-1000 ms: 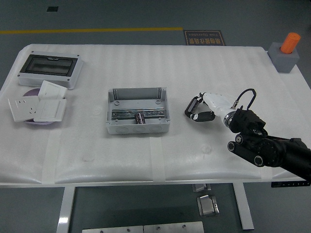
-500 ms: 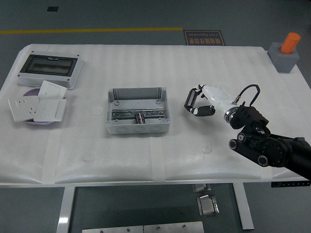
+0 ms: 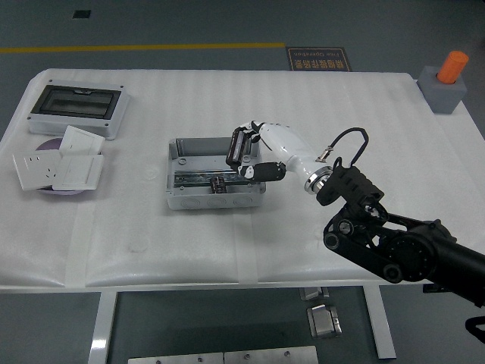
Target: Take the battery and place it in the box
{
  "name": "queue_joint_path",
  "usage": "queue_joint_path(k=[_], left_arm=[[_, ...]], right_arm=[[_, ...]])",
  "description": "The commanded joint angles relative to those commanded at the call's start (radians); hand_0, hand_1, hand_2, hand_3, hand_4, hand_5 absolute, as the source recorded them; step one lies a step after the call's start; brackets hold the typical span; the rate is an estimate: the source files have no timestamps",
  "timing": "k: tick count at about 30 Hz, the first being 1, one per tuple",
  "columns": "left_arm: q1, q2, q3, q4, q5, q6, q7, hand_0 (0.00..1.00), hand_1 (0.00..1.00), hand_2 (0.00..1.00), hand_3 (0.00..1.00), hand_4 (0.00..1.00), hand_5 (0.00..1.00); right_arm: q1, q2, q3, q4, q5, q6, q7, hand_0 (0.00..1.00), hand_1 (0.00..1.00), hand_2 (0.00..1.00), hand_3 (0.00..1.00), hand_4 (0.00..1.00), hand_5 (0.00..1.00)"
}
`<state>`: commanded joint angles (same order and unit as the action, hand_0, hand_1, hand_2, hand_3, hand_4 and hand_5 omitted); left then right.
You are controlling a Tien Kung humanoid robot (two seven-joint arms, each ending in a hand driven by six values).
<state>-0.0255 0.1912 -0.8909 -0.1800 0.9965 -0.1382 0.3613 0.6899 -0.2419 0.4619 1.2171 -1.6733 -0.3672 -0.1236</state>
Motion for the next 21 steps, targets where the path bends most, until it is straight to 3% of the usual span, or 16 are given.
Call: queue_joint_path(k=[2,3,8,9,21], left_arm=[[0.0,0.0,-0.002,0.0,0.0,0.001,0.003,0.604,0.644,0.478,0.546,0.632,0.187],[0.0,0.001,-0.003,0.0,0.001,0.001,0.004,0.602,0.642,0.478,0.545,0.636,0.187],[0.002,0.001,-0.016,0.0,0.01,-0.005,0.017,0.602,0.642,0.478,0.545,0.636,0.187],[0.002,0.001,-0.018,0.0,0.013,-0.006,0.02,0.601,0.642,0.475,0.544,0.642,0.187],[0.001,0.002,-0.012,0.0,0.008,-0.013,0.023,0.601,0.641,0.477,0.545,0.64,0.185]], right_arm=[[-0.002,0.021,-0.005,-0.011,-0.023,0.002,-0.009,0.798,0.654,0.643,0.708,0.747,0.366],[-0.003,0.029,-0.007,-0.017,-0.032,0.002,-0.012,0.827,0.702,0.701,0.812,0.848,0.499],[0.001,0.048,-0.013,-0.048,-0.068,-0.001,-0.031,0.827,0.702,0.701,0.812,0.848,0.499],[0.002,0.048,-0.012,-0.051,-0.072,-0.001,-0.033,0.998,0.998,0.998,0.998,0.998,0.628],[0.004,0.043,-0.009,-0.08,-0.076,0.003,-0.051,0.998,0.998,0.998,0.998,0.998,0.651]])
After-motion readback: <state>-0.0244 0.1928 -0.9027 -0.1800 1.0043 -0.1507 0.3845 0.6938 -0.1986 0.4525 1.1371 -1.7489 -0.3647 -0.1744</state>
